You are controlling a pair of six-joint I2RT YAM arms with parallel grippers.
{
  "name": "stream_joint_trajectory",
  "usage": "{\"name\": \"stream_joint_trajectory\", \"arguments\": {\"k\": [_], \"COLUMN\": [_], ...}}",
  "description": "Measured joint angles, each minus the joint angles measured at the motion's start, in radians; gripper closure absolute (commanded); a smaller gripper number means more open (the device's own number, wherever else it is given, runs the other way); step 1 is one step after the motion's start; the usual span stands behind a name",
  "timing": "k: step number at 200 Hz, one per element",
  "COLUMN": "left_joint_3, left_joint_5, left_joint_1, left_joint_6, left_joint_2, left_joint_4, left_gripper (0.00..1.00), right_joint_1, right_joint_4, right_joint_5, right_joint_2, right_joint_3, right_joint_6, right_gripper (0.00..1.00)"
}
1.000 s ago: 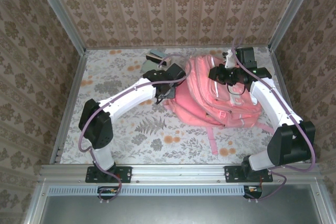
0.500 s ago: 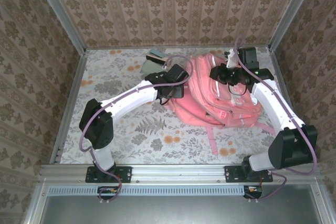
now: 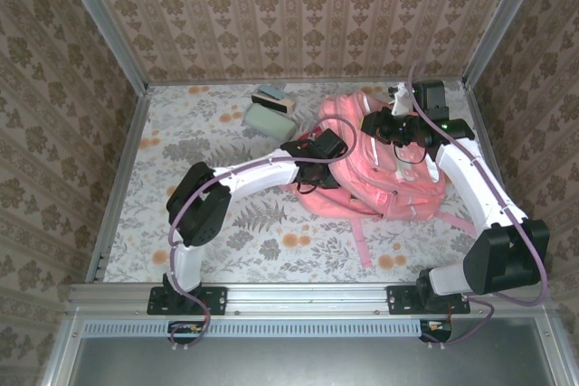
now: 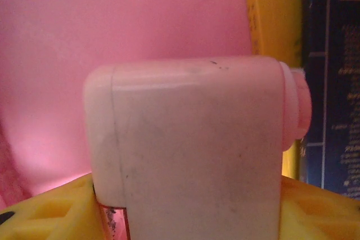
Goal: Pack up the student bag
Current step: Place the pencil case in the student bag.
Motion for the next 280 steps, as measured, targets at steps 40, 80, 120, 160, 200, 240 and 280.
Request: {"name": "stream_joint_trajectory", "arguments": {"k": [40,80,120,160,200,240,280], "left_joint_3": [-0.001,-0.010,-0.016,-0.016,-0.018,-0.016,0.015], "left_joint_5": [-0.030,-0.060,-0.055,-0.055,-0.056,-0.092,-0.188], "left_joint_1": [-0.056,-0.108,-0.114,-0.110,-0.068,0.016,0.124], "left_joint_6": [-0.002,-0.001,0.004,0.006,0.007,0.025,0.046], "left_joint_2": [0.000,-0.013,-0.015,-0.021,-0.107,-0.206,-0.190], "left_joint_4": [-0.038,-0.091,-0.100,-0.102,-0.109,-0.106,-0.105], "left_gripper": [0.39,0.38,0.13,0.04,0.05,0.06,0.05], "right_joint_1": [0.000,0.000,0.000,0.000,0.000,0.001,0.024], "right_joint_4": [-0.001,0.000,0.000,0.001,0.004,0.026,0.029], "right_joint_5": [0.000,0.000,0.000,0.000,-0.001,-0.003,-0.003], "right_joint_2": [0.000,0.000,0.000,0.000,0.000,0.000,0.000], "right_joint_3": [-0.002,-0.003,-0.003,-0.003,-0.004,-0.005,-0.010], "right_joint_6": [0.000,0.000,0.000,0.000,0.000,0.000,0.001], "right_gripper": [0.86,0.86,0.85,0.85,0.84,0.84,0.83]}}
